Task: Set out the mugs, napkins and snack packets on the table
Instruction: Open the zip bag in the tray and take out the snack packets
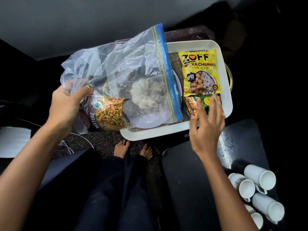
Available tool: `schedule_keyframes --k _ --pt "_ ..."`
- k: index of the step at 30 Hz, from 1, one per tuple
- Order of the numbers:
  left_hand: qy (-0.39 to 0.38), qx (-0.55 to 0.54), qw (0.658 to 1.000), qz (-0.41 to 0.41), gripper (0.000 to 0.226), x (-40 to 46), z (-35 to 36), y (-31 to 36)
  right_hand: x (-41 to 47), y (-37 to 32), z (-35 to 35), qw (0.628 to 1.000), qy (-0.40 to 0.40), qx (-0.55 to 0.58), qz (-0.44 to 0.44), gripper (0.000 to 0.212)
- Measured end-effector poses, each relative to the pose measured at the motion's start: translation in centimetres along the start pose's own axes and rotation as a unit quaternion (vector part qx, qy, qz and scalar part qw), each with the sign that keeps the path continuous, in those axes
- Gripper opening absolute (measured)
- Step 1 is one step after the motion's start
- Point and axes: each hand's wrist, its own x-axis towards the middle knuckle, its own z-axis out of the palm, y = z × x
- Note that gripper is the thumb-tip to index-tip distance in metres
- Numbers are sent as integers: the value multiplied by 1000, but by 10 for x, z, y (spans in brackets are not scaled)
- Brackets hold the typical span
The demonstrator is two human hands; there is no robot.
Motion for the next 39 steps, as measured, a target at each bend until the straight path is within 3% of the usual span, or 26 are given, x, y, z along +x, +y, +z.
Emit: schedule_keyframes --k 3,10,13,15,18,21,23,26,28,31,34,36,37,39 --pt "0 -1 1000 -2 10 1 0 -2 -10 7 13 994 -83 -77 -9 60" --pt "-14 1 1000 -6 6 2 3 -3 -2 -6 7 992 -113 -47 41 60" --pt "-33 -1 999 -17 9 2 2 -4 8 -28 -11 991 -22 96 88 42" --pt "-48 1 999 -25 11 2 4 -4 16 -43 -24 982 40 174 66 30" --pt "-81 0 996 -34 5 0 6 -3 33 -67 -34 934 -26 344 89 26" --pt "-98 -9 994 -49 13 -4 8 -3 48 -84 -36 818 -185 509 194 22" --pt "-93 -6 995 -48 23 -6 10 -5 52 -91 -35 754 -309 531 234 20" --pt "-83 -22 995 -59 51 -10 15 -7 49 -97 -29 741 -419 487 198 26" --pt "-77 -37 994 -63 62 -13 19 -9 43 -103 -24 744 -445 475 153 29" --pt "-21 -57 997 -49 43 -15 25 -13 35 -110 -16 742 -414 507 147 28" --pt "10 -54 998 -25 31 -16 32 -12 28 -115 -9 739 -359 536 194 12" --pt "27 -27 999 17 30 -16 37 -10 28 -114 -9 698 -360 576 226 8" --pt "38 -8 998 41 30 -15 39 -10 27 -114 -13 684 -372 586 223 16" --pt "54 39 994 81 31 -14 42 -9 26 -112 -15 677 -393 591 196 18"
